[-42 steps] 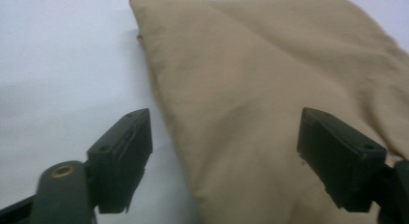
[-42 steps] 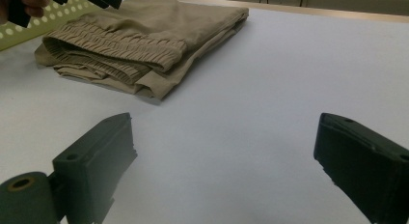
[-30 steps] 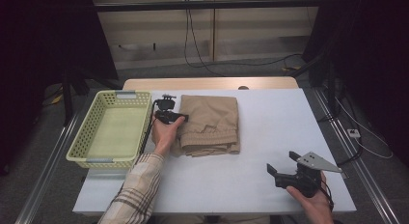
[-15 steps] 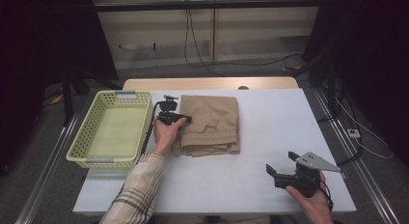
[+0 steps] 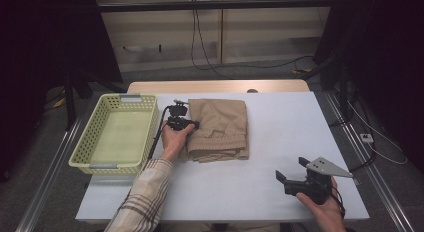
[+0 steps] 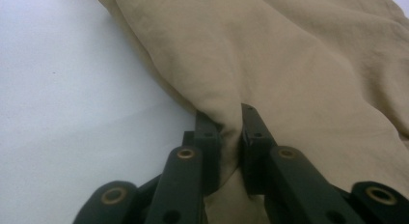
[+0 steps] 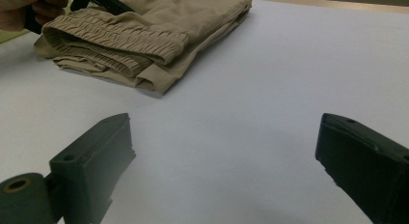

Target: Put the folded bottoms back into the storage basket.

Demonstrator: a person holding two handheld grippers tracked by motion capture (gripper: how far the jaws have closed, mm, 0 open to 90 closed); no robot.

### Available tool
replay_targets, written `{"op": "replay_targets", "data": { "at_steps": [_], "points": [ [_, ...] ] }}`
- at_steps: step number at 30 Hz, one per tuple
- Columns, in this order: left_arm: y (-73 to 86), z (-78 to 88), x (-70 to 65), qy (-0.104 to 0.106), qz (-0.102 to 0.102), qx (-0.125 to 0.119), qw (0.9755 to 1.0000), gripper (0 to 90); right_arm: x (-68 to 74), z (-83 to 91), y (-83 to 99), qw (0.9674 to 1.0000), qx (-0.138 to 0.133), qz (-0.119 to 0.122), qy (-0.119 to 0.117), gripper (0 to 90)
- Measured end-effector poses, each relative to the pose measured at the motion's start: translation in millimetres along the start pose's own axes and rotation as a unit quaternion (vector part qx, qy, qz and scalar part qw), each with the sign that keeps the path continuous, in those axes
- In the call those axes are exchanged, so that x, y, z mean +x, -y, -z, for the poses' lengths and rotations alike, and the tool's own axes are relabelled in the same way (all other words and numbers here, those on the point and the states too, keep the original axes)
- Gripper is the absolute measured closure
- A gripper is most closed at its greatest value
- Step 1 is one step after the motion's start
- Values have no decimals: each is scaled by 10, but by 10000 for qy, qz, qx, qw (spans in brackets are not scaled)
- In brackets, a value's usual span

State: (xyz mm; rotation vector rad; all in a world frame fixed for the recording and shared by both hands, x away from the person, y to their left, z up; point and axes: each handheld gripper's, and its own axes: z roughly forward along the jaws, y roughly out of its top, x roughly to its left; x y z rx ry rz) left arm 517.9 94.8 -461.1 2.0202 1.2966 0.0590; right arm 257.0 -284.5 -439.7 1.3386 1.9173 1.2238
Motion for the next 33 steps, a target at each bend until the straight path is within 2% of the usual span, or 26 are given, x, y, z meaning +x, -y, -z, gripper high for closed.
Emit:
{"op": "replay_targets", "data": {
  "at_steps": [2,8,10,12,16,25,28,29,32,33],
  "points": [
    [19,-6,-22,-42,23,-122,9999,825,-3,-1,1,10000,-7,-6,-5,60],
    [13,23,-36,-67,-12,-188,9998,827,-11,-1,3,10000,1,-1,-5,60],
    [-5,62,-37,-3,21,-255,9997,829,-8,0,2,10000,-9,-15,-6,60],
    [-29,120,-62,67,-16,-435,9990,831,-9,1,2,10000,-9,-32,-9,60],
    [-55,208,-73,246,11,-570,9981,831,-10,0,3,10000,-6,-30,-2,60],
    [-112,343,-148,349,-218,-840,9956,835,-12,3,2,10000,-4,-55,21,61],
    [-133,423,-225,341,-555,-958,9933,835,-14,5,3,10000,-15,-43,7,61],
    [-127,440,-251,315,-593,-972,9930,835,-15,5,3,10000,-16,-42,8,61],
    [-126,479,-280,343,-602,-1025,9923,836,-16,7,3,10000,-7,-57,11,61],
    [-137,530,-303,399,-611,-1108,9912,836,-14,9,2,10000,-15,-58,11,61]
  ]
}}
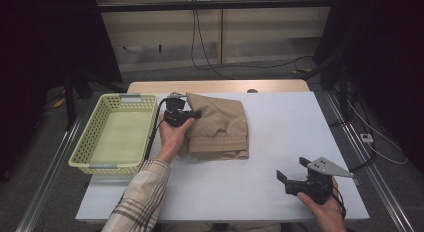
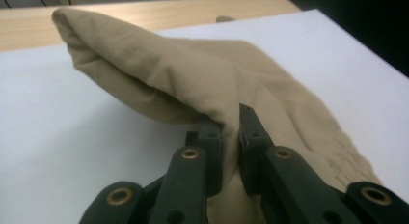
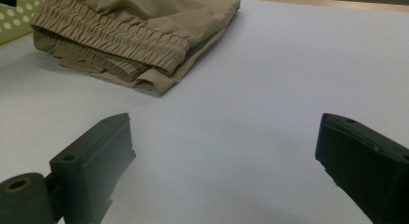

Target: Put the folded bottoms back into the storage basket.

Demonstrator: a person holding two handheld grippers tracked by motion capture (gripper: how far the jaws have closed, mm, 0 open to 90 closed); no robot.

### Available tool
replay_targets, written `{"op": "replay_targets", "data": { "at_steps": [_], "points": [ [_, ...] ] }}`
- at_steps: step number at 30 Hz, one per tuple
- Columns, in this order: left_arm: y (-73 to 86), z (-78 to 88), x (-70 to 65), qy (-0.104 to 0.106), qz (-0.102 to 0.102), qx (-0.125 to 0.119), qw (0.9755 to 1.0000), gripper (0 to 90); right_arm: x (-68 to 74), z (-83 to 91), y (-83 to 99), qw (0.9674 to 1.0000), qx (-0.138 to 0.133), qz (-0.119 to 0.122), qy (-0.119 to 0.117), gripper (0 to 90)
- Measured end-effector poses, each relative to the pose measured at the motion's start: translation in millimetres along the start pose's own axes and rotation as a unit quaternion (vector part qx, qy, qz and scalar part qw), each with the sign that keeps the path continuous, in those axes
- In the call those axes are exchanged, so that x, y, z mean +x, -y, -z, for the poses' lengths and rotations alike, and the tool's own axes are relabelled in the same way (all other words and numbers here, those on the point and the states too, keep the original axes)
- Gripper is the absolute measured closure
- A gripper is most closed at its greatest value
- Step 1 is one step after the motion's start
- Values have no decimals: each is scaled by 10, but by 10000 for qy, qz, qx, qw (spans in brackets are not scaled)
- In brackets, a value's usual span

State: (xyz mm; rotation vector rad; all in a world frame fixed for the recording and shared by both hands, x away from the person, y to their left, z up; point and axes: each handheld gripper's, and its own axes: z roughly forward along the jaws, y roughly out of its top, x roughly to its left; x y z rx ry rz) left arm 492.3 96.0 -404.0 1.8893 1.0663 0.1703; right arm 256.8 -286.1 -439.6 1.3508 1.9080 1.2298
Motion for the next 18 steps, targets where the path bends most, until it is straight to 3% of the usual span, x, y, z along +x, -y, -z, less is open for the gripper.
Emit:
{"op": "replay_targets", "data": {
  "at_steps": [4,10,18],
  "points": [
    [-43,86,-45,74,-136,-136,9998,838,-3,3,0,10000,-7,25,-8,60],
    [-92,184,-84,23,-282,-257,9993,840,-5,1,-1,10000,15,8,4,61],
    [-154,340,-174,176,-463,-489,9976,841,-7,7,-1,10000,6,12,6,61]
  ]
}}
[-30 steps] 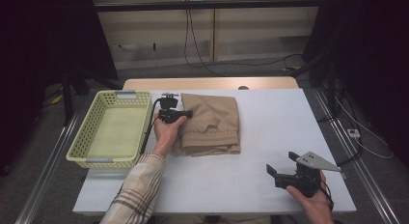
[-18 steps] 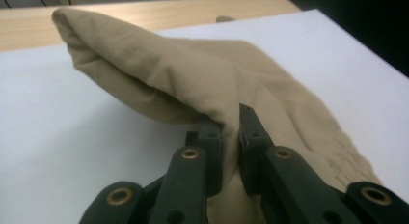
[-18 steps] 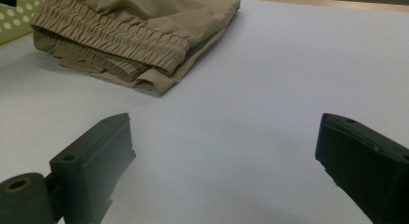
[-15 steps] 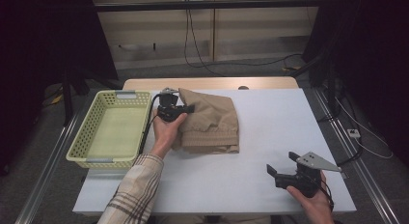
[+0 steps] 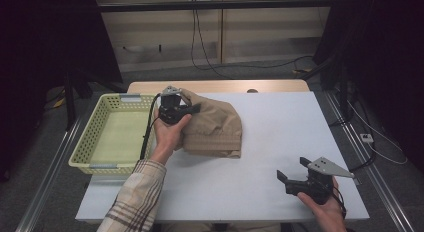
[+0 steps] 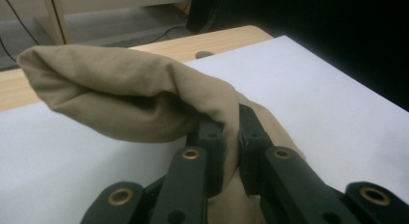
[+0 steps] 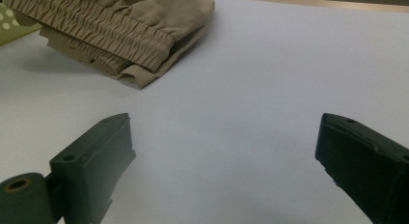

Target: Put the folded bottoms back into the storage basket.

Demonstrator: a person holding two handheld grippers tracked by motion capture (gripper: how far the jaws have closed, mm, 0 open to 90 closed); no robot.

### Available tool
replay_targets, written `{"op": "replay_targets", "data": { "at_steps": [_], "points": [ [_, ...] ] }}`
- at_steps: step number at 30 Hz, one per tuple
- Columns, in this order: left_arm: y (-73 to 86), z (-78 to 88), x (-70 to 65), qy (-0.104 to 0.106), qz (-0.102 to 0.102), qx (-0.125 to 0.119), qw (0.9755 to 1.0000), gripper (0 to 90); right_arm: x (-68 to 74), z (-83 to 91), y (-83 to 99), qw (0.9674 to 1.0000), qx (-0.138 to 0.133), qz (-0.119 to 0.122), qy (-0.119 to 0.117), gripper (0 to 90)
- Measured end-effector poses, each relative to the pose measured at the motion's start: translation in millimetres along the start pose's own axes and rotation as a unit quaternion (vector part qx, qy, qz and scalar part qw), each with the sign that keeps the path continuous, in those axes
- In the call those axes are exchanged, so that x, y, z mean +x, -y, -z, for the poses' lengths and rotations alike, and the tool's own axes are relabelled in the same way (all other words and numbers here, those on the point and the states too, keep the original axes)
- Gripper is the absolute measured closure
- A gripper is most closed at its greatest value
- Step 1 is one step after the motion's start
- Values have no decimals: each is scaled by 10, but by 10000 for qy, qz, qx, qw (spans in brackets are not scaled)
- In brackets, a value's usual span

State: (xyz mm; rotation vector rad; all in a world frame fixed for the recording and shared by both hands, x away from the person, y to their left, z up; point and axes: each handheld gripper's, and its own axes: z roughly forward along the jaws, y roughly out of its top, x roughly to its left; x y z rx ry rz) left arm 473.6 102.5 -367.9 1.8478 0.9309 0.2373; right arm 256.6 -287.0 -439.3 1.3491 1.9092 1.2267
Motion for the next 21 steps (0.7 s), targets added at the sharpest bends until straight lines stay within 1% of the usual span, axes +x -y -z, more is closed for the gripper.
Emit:
{"op": "replay_targets", "data": {
  "at_steps": [3,5,7,8,11,13,16,17,19,21],
  "points": [
    [-19,62,-28,3,-64,-4,10000,841,-1,-1,0,10000,-3,12,7,61],
    [-29,104,-63,-27,-159,-23,9999,841,-2,1,0,10000,-12,21,9,61],
    [-41,158,-83,-15,-194,-84,9998,841,-5,0,0,10000,-13,24,18,61],
    [-41,158,-83,-15,-194,-84,9998,841,-5,0,0,10000,-13,24,18,61],
    [-72,250,-125,1,-318,-213,9993,841,-6,7,-6,10000,-28,9,39,62],
    [-87,282,-131,28,-278,-258,9993,841,-11,12,-6,10000,-23,-10,42,62],
    [-105,304,-138,4,-297,-287,9991,841,-14,6,-7,10000,-35,-23,39,60],
    [-122,329,-153,-17,-371,-294,9989,841,-12,8,-8,10000,-33,-18,36,60],
    [-133,361,-171,-34,-425,-322,9986,841,-10,11,-7,10000,-43,12,22,60],
    [-137,378,-175,-11,-425,-349,9985,841,-12,9,-7,10000,-34,6,44,60]
  ]
}}
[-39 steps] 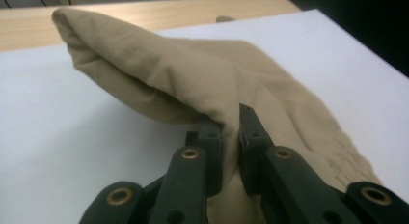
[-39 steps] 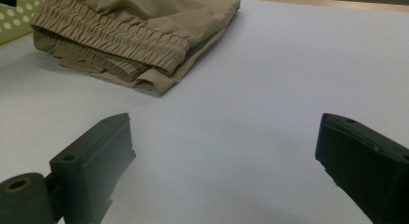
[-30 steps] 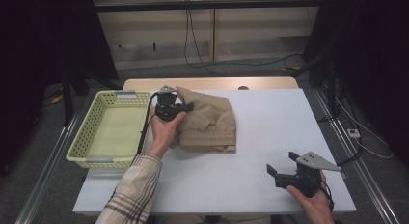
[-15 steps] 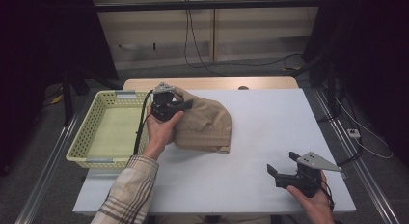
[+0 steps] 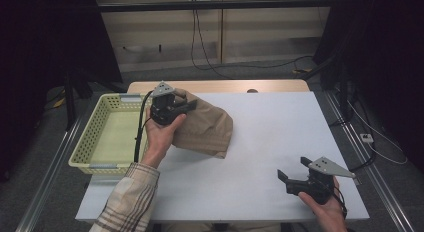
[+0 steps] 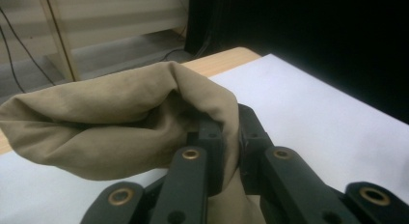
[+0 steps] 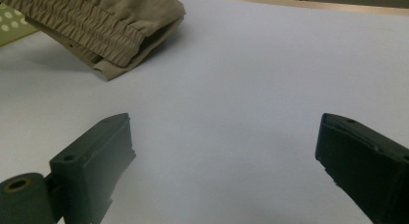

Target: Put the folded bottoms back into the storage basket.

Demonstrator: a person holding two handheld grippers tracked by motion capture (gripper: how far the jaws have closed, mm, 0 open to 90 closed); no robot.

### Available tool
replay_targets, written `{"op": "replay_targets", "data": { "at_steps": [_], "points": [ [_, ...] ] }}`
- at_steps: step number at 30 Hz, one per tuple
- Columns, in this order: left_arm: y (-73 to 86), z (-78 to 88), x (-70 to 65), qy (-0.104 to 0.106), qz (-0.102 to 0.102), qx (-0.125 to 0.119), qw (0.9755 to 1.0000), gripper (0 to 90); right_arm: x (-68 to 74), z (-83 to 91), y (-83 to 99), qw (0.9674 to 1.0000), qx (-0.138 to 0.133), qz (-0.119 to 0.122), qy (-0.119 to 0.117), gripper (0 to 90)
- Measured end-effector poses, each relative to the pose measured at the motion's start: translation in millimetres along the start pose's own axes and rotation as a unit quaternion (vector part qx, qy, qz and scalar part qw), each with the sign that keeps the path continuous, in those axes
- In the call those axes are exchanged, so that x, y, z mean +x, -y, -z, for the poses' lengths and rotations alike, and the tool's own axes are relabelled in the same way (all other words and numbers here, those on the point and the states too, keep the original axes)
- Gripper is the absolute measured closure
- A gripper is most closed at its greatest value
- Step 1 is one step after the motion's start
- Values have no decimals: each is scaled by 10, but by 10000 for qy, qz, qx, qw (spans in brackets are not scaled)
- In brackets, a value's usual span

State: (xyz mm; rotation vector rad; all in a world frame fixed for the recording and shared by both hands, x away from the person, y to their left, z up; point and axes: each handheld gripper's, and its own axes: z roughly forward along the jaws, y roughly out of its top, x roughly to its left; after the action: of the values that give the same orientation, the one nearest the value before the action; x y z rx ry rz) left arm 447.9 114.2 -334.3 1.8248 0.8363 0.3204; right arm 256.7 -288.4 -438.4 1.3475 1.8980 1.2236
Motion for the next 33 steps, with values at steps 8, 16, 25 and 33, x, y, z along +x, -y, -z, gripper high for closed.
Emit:
{"op": "replay_targets", "data": {
  "at_steps": [8,16,25,33],
  "points": [
    [-24,153,2,-48,-80,-214,9997,841,1,6,0,10000,-36,10,-16,52],
    [-74,297,-36,-19,-174,-352,9992,843,1,4,-1,10000,-38,12,-15,51],
    [-104,487,-15,-181,-295,-416,9985,842,-1,1,1,10000,-38,-26,3,46],
    [-70,682,13,-244,-417,-521,9975,843,-1,2,4,10000,-46,-38,-6,43]
  ]
}}
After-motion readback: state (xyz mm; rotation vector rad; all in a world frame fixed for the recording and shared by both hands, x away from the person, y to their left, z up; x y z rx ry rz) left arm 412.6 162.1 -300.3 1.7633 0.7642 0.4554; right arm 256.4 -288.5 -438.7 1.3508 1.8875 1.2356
